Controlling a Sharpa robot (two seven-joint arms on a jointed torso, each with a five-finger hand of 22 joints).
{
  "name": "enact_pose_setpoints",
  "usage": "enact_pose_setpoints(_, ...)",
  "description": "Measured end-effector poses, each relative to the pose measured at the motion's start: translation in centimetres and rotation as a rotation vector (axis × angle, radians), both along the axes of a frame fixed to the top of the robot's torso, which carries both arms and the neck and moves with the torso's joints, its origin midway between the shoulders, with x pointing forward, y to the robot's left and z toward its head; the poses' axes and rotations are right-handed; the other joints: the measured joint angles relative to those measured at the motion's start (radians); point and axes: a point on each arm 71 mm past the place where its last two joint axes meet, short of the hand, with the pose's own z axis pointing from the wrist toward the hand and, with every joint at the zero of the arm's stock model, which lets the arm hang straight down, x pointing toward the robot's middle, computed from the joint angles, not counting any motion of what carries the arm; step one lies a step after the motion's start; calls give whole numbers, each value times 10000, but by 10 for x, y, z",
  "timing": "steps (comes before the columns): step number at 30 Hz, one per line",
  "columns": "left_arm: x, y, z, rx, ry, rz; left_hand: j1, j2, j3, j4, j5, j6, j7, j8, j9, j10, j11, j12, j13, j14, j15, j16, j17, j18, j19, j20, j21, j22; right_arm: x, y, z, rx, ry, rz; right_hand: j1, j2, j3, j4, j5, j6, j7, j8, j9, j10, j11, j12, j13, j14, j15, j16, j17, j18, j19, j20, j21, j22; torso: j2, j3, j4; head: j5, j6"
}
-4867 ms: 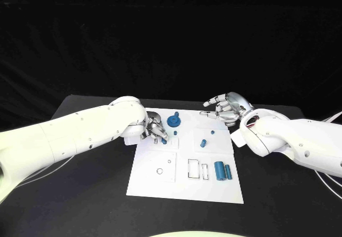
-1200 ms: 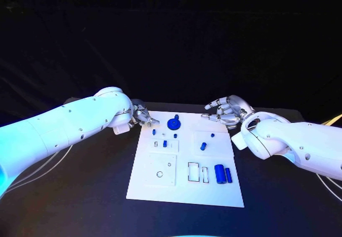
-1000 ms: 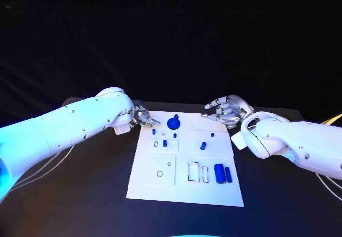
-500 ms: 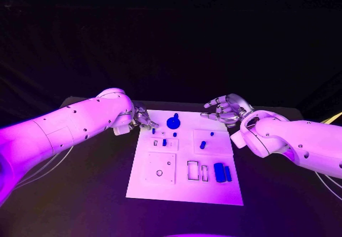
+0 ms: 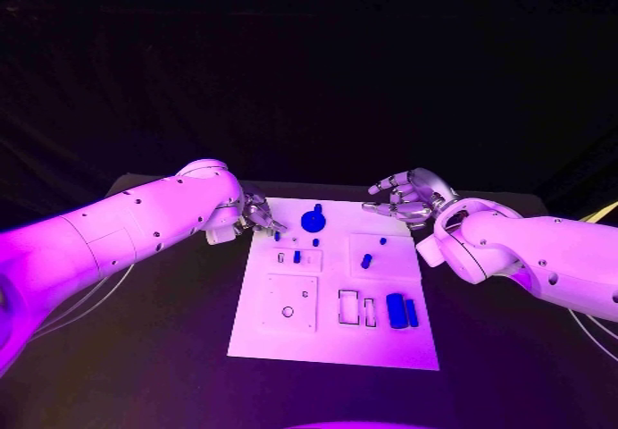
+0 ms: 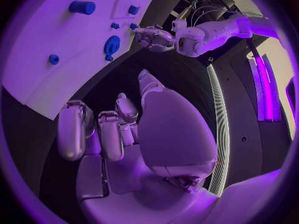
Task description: Assemble the parts on the task board
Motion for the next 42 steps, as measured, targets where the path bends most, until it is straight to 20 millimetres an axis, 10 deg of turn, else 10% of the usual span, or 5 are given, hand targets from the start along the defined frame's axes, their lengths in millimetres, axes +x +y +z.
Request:
enact_pose_setpoints(36, 0, 0, -3, -172, 172, 13, 1501, 449, 4, -3, -1, 127, -127, 4, -61, -68, -71, 37, 0, 1, -5, 0, 0, 0, -246, -72, 0, 6, 0, 0, 0, -4, 24, 35, 0, 0, 0, 0, 0, -1, 0, 114, 0, 0, 0, 1, 1, 0, 0, 0, 0, 1, 1, 0, 0, 0, -3, 8, 2, -30, -97)
enact_pose_setpoints(42, 0, 1, -2, -295, 210, 66, 1857, 357, 559, -548, -10, 113, -116, 6, -82, -66, -70, 37, -90, 1, -7, 1, 0, 0, -245, -73, 0, 9, 0, 0, 0, -6, 34, 47, 0, 0, 0, 0, 0, -1, 0, 114, 0, 1, 0, 1, 0, 0, 0, 0, 0, 1, 1, 0, 0, 0, -10, 8, 5, -17, -117)
